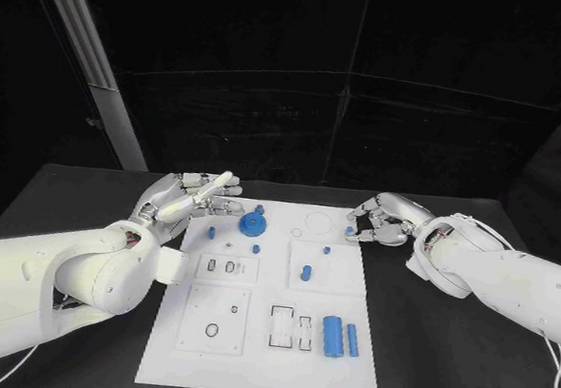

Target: Assemble the parts on the task board

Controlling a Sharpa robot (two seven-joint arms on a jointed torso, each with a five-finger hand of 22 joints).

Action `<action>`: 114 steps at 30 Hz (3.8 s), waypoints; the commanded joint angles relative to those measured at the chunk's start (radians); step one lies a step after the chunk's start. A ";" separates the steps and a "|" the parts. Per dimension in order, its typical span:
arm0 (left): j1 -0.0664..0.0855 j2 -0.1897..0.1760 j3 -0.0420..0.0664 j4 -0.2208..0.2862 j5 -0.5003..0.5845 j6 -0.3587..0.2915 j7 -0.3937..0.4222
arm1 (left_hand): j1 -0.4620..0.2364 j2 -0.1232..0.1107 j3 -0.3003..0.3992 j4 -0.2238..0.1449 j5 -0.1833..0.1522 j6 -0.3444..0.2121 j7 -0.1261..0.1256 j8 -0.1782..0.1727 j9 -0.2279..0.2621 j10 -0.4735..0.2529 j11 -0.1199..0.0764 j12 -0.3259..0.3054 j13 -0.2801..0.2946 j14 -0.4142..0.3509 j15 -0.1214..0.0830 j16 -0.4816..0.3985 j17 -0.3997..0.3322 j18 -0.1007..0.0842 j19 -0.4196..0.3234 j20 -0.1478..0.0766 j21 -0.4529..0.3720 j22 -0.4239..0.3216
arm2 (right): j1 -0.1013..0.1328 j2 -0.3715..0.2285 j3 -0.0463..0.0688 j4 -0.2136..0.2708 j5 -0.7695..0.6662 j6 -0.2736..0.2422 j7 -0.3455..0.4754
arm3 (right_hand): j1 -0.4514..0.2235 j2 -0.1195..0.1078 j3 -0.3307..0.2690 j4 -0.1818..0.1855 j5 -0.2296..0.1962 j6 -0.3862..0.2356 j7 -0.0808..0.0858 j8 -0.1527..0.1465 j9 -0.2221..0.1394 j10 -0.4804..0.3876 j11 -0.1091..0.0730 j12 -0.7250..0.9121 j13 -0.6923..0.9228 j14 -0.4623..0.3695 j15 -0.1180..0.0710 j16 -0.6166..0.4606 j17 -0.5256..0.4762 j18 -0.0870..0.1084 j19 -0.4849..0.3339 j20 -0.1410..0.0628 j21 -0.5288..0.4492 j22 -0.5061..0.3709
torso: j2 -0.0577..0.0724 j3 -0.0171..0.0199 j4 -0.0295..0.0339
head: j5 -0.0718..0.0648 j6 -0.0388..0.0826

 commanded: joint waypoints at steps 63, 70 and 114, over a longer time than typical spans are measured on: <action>0.000 0.002 0.001 -0.005 -0.004 0.012 0.004 | 0.007 0.004 -0.002 -0.005 0.002 0.007 0.001 -0.005 0.000 0.006 -0.003 -0.006 0.000 0.007 -0.003 -0.009 0.002 0.014 0.008 0.000 -0.006 -0.002 | -0.006 0.031 0.001 -0.036 -0.024 -0.002 0.006 | 0.060 0.094 0.142 -0.059 -0.135 0.141 -0.038 0.040 0.007 0.020 -0.035 0.024 0.025 0.092 -0.027 0.007 0.211 -0.007 0.013 -0.029 0.019 0.031 | -0.001 0.0020 -0.0002 | -0.001 -0.013; 0.000 -0.003 0.001 -0.001 -0.004 0.011 0.004 | 0.007 0.004 -0.002 -0.005 0.002 0.007 0.001 -0.005 0.000 0.006 -0.003 -0.006 0.000 0.007 -0.003 -0.009 0.002 0.014 0.008 0.000 -0.006 -0.002 | -0.006 0.018 0.001 0.006 -0.002 -0.069 0.002 | 0.046 0.088 0.162 -0.063 -0.123 0.154 -0.043 0.043 0.007 0.025 -0.040 0.029 0.030 0.093 -0.032 0.008 0.214 -0.008 0.017 -0.034 0.023 0.036 | -0.001 0.0010 -0.0011 | 0.000 -0.011; 0.025 0.002 0.001 -0.035 0.031 0.017 -0.005 | 0.008 0.017 -0.011 -0.009 0.002 0.030 -0.009 -0.007 0.001 0.039 -0.012 -0.003 0.001 0.021 -0.009 -0.017 0.009 0.015 0.018 -0.005 -0.009 -0.007 | -0.014 0.306 -0.035 0.200 -0.341 0.055 -0.355 | -0.036 0.038 0.217 -0.054 -0.079 0.174 -0.051 0.039 0.005 0.028 -0.046 0.023 0.030 0.092 -0.038 0.005 0.208 -0.007 0.014 -0.042 0.019 0.028 | -0.002 -0.0002 0.0037 | 0.083 -0.067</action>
